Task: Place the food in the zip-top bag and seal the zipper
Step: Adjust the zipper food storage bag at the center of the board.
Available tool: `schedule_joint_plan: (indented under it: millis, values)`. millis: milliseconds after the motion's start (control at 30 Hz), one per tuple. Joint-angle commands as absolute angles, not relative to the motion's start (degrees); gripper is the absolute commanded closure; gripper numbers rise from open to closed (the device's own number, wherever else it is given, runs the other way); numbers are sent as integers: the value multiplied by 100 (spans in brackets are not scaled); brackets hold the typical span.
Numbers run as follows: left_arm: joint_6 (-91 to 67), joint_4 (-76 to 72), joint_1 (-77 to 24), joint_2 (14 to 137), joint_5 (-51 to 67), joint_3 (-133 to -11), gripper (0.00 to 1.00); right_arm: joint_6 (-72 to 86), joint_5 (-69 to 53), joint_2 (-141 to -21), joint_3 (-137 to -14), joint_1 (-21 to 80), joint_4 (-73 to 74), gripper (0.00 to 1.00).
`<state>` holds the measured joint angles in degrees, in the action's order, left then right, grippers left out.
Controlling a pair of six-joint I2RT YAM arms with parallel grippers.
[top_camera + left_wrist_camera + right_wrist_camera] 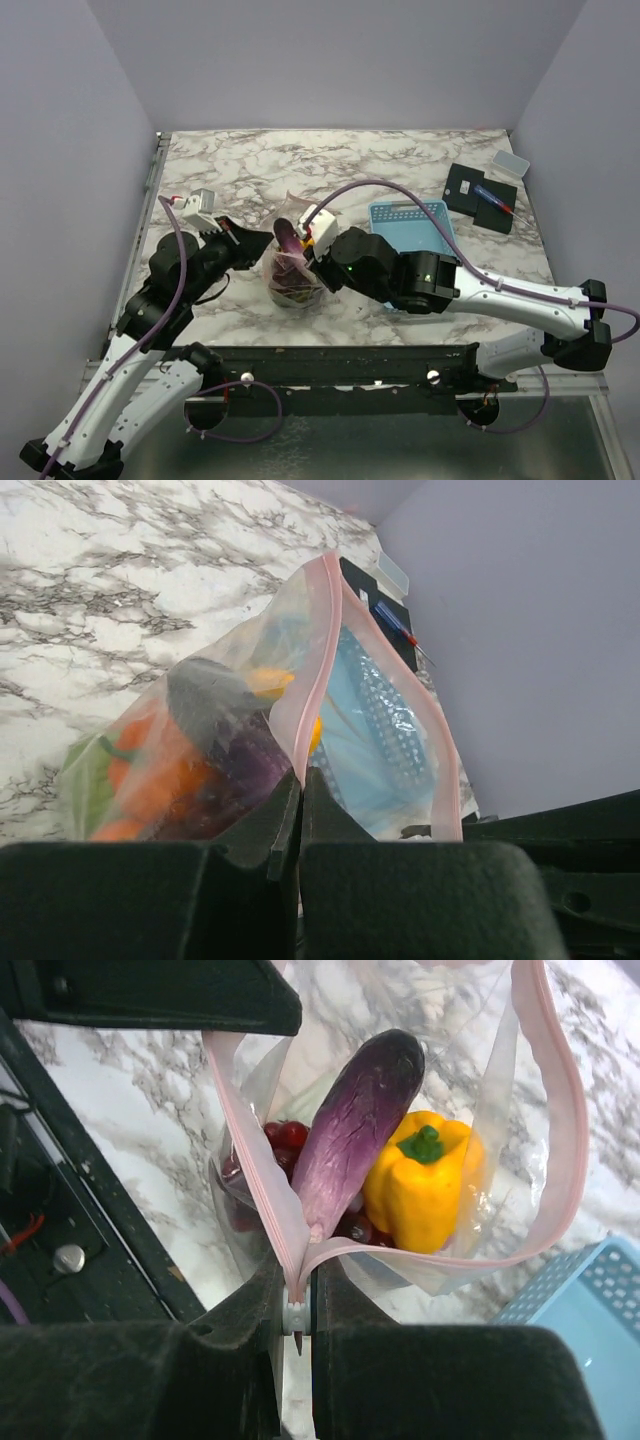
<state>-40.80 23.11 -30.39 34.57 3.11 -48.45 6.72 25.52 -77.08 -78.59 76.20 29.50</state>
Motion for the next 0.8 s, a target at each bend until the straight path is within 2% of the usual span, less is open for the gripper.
schedule_joint_plan:
  millis: [0, 200, 433, 633, 767]
  values:
    - [-4300, 2493, -2946, 3173, -458, -5148, 100, -751, 1400, -7671, -8040, 7414, 2987, 100]
    - [-4712, 2652, -2950, 2898, -437, -4949, 100, -1556, 702, -7922, -8311, 7099, 3453, 100]
    - [-5104, 2818, -2945, 2371, -461, -4432, 100, -2034, 582, -7698, -7589, 6797, 3232, 99]
    - [-4695, 2865, -2945, 2463, -342, -4639, 66, -2335, 465, -7224, -7098, 6777, 3052, 99]
    - [-4152, 2915, -2951, 2849, -111, -5054, 51, -2542, 367, -6925, -7009, 6776, 3077, 99]
